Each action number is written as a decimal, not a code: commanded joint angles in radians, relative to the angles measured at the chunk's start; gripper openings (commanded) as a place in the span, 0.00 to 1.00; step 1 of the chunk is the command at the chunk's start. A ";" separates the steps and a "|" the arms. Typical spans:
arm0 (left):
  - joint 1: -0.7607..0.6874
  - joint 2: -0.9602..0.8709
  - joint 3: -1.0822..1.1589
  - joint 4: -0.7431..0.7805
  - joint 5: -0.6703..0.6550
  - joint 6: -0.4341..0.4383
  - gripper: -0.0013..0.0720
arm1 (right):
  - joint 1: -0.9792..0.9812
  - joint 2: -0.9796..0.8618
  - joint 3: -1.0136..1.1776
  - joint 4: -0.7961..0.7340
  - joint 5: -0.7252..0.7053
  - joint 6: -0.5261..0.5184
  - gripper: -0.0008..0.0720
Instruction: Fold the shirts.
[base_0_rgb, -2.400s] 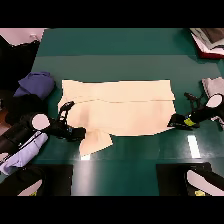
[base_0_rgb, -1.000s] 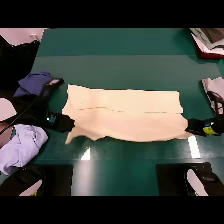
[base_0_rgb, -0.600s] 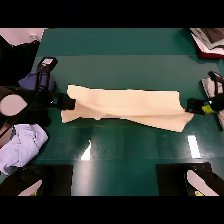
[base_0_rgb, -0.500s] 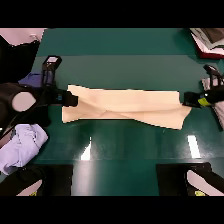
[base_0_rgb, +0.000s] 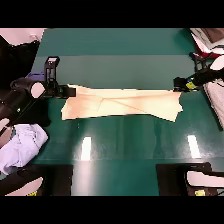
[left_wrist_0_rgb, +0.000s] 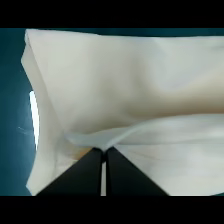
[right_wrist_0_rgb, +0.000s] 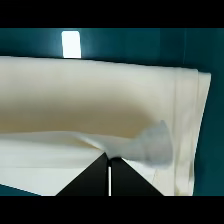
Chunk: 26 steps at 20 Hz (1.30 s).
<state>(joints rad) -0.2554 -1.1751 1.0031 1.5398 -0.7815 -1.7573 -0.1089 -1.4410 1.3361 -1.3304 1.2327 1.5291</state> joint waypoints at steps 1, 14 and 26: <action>0.040 -0.035 0.002 -0.077 0.047 0.091 0.05 | 0.001 -0.060 0.023 -0.005 -0.009 -0.005 0.03; 0.040 -0.082 0.107 -0.101 -0.070 0.116 0.79 | -0.042 -0.042 0.121 0.004 0.068 -0.043 0.91; 0.037 -0.082 0.141 -0.296 -0.118 0.116 0.06 | -0.494 -0.161 -0.060 0.444 0.195 -0.394 0.87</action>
<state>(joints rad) -0.2180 -1.2564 1.1416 1.3006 -0.8906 -1.6417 -0.5159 -1.5398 1.3071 -1.0359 1.3941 1.2369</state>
